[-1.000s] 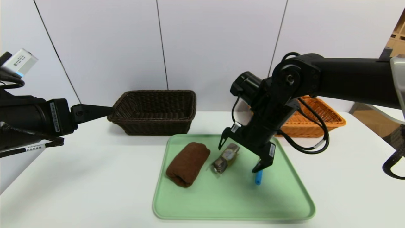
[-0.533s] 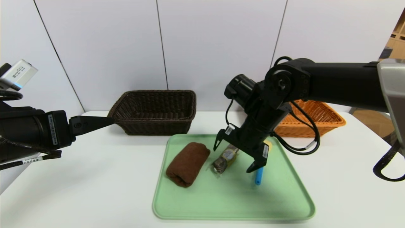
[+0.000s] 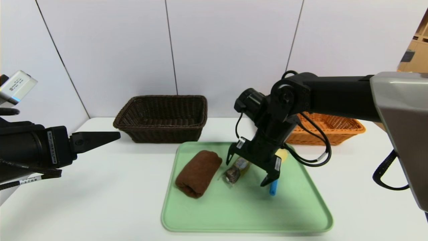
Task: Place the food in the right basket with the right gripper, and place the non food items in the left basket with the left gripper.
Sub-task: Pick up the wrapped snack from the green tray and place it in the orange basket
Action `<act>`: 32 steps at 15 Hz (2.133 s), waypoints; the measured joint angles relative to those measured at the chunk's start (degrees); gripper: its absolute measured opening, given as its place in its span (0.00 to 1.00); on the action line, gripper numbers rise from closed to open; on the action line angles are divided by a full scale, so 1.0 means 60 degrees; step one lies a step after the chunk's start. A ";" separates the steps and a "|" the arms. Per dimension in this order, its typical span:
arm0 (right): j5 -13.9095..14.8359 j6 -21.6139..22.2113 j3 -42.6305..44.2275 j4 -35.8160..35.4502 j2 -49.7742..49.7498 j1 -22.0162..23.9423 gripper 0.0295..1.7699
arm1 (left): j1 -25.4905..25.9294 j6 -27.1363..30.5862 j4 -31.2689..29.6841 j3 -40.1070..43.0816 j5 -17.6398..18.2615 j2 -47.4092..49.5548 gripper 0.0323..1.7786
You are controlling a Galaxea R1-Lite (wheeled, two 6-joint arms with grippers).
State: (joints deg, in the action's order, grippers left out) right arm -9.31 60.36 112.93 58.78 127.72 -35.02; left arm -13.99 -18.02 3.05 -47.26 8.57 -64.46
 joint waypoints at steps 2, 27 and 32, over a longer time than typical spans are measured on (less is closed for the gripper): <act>0.0124 -0.0091 0.0000 0.0120 0.0102 0.0033 0.97 | 0.0004 0.0000 -0.0183 0.0059 0.0000 0.0095 0.95; 0.2534 -0.3830 -0.0047 0.1195 -0.0616 -0.0961 0.97 | -0.0083 -0.0043 -0.0246 0.0368 0.0014 0.0293 0.95; 0.3503 -0.5443 -0.0057 0.1048 -0.1091 -0.0827 0.97 | -0.0087 -0.0057 -0.0658 0.0417 0.0033 0.0067 0.95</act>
State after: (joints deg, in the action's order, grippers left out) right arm 11.70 27.70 112.59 65.07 121.17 -39.99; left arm -14.52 -18.36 -0.90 -44.76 8.77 -64.06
